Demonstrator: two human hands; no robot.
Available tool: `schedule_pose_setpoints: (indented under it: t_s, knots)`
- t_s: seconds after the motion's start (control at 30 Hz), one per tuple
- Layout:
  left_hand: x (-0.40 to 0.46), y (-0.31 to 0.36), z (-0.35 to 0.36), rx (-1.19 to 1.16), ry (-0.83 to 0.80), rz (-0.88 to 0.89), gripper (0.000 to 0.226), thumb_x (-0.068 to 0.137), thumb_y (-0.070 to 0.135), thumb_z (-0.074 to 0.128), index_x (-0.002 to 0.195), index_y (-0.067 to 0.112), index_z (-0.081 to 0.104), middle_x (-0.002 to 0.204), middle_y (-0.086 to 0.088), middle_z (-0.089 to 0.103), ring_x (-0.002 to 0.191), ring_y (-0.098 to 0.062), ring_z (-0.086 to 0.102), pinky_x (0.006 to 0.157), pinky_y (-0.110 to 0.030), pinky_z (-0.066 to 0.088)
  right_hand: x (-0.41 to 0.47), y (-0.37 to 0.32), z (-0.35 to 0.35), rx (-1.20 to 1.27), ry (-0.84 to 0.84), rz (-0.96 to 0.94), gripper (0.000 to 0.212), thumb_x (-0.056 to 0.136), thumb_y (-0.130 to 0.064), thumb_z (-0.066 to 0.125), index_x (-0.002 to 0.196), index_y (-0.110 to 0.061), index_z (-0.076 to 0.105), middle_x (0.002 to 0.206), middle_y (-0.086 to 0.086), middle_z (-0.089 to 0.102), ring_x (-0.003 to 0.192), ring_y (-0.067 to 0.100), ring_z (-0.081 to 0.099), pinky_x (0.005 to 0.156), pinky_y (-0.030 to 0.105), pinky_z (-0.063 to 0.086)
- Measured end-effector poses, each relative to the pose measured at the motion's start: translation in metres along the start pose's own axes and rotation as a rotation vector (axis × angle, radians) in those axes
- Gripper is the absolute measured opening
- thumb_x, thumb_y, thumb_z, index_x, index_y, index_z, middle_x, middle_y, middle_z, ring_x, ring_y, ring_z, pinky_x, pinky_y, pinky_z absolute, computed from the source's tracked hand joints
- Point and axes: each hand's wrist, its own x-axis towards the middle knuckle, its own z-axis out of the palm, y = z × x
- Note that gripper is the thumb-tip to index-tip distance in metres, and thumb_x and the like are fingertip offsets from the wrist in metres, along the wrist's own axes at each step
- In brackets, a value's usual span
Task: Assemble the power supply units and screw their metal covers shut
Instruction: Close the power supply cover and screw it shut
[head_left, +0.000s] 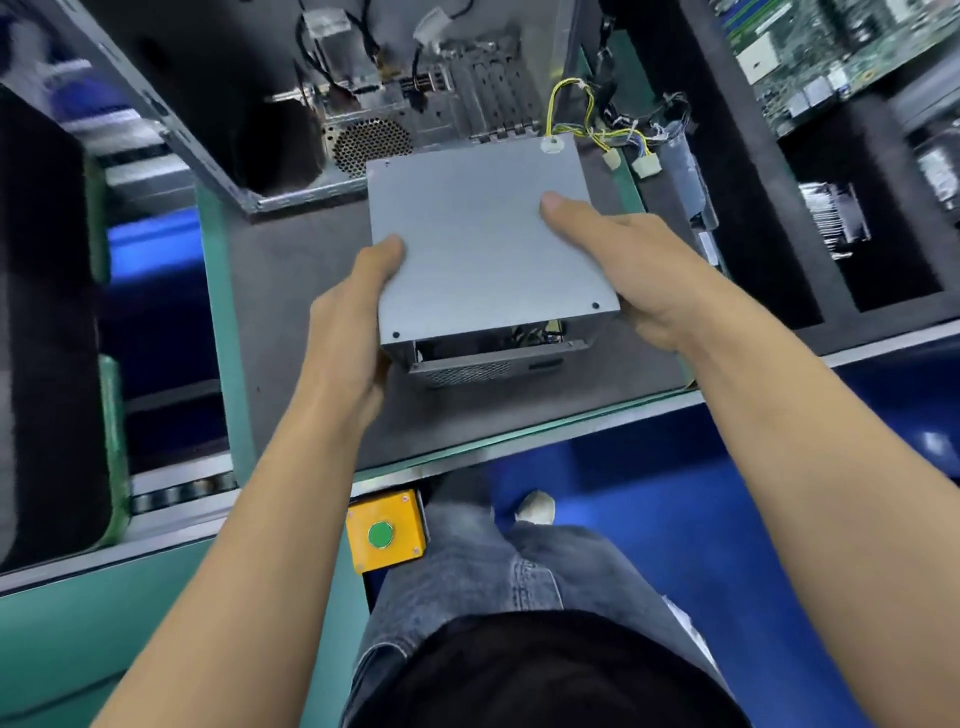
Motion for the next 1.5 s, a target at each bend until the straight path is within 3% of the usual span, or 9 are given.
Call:
schedule_pose_setpoints:
  t_s: [0.23,0.33,0.5,0.67,0.77,1.0,1.2,1.4,1.5]
  knots:
    - [0.004,0.002,0.002,0.022,-0.059,-0.011,0.048,0.075,0.052,0.066,0.11,0.021,0.069,0.111,-0.003,0.075,0.101,-0.022,0.072,0.081,-0.036,0.056,-0.002,-0.001,0.002,-0.031,0.032,-0.028,0.1,0.062,-0.074,0.071,0.126,0.002,0.059,0.112,-0.002,0.074,0.113,0.022,0.065,0.113,0.051,0.036]
    - [0.004,0.002,0.003,0.031,-0.055,-0.005,0.043,0.076,0.053,0.066,0.106,0.022,0.071,0.11,-0.002,0.075,0.099,-0.022,0.073,0.078,-0.037,0.057,0.0,-0.001,0.001,-0.009,0.046,-0.034,0.08,0.061,-0.072,0.073,0.111,-0.009,0.073,0.106,-0.006,0.076,0.109,0.021,0.067,0.111,0.054,0.037]
    - [0.003,0.01,0.007,0.035,-0.049,0.026,0.029,0.075,0.054,0.066,0.079,0.029,0.08,0.093,0.002,0.076,0.07,-0.015,0.068,0.048,-0.022,0.049,0.001,0.002,-0.002,0.023,0.033,-0.055,0.058,0.069,-0.066,0.072,0.104,-0.02,0.076,0.101,-0.007,0.077,0.097,0.02,0.072,0.105,0.056,0.044]
    - [0.005,0.006,0.002,0.096,-0.066,0.027,0.036,0.076,0.059,0.062,0.089,0.031,0.08,0.105,0.001,0.076,0.09,-0.017,0.073,0.068,-0.032,0.054,0.004,0.002,-0.001,-0.006,0.013,-0.051,0.058,0.069,-0.069,0.071,0.099,-0.019,0.076,0.1,-0.007,0.077,0.098,0.018,0.072,0.107,0.054,0.042]
    - [0.005,-0.001,0.001,0.068,-0.044,0.022,0.041,0.079,0.056,0.061,0.102,0.026,0.074,0.109,0.001,0.076,0.099,-0.018,0.072,0.082,-0.036,0.053,0.005,0.006,0.001,-0.015,0.022,-0.053,0.063,0.068,-0.069,0.07,0.103,-0.017,0.075,0.104,-0.008,0.076,0.104,0.017,0.07,0.11,0.048,0.04]
    - [0.006,-0.003,0.002,0.064,-0.04,0.026,0.041,0.079,0.056,0.062,0.105,0.026,0.072,0.11,0.0,0.075,0.1,-0.019,0.072,0.086,-0.038,0.053,0.009,0.006,0.001,-0.082,0.054,-0.039,0.096,0.057,-0.083,0.066,0.13,-0.022,0.064,0.132,-0.007,0.063,0.124,0.018,0.057,0.114,0.044,0.034]
    - [0.005,-0.002,0.004,0.025,-0.041,0.025,0.03,0.075,0.052,0.065,0.086,0.028,0.08,0.103,0.0,0.077,0.089,-0.017,0.073,0.068,-0.03,0.055,0.014,0.01,-0.002,-0.095,0.029,-0.036,0.101,0.058,-0.082,0.063,0.139,-0.022,0.057,0.141,-0.007,0.057,0.131,0.018,0.052,0.116,0.044,0.032]
    - [0.003,-0.002,0.005,0.026,-0.054,0.037,0.026,0.078,0.05,0.064,0.082,0.031,0.081,0.102,0.0,0.077,0.088,-0.016,0.073,0.065,-0.026,0.055,0.019,0.015,-0.002,-0.06,-0.062,0.034,0.092,0.059,-0.081,0.064,0.138,-0.036,0.054,0.14,-0.013,0.056,0.133,0.015,0.049,0.118,0.048,0.027]
    - [0.005,-0.002,0.003,0.057,-0.045,0.029,0.031,0.075,0.054,0.065,0.085,0.029,0.08,0.103,0.0,0.076,0.087,-0.016,0.072,0.065,-0.026,0.054,0.018,0.012,-0.006,-0.081,-0.121,0.153,0.106,0.049,-0.093,0.063,0.142,-0.046,0.046,0.15,-0.012,0.047,0.141,0.017,0.041,0.117,0.057,0.025]
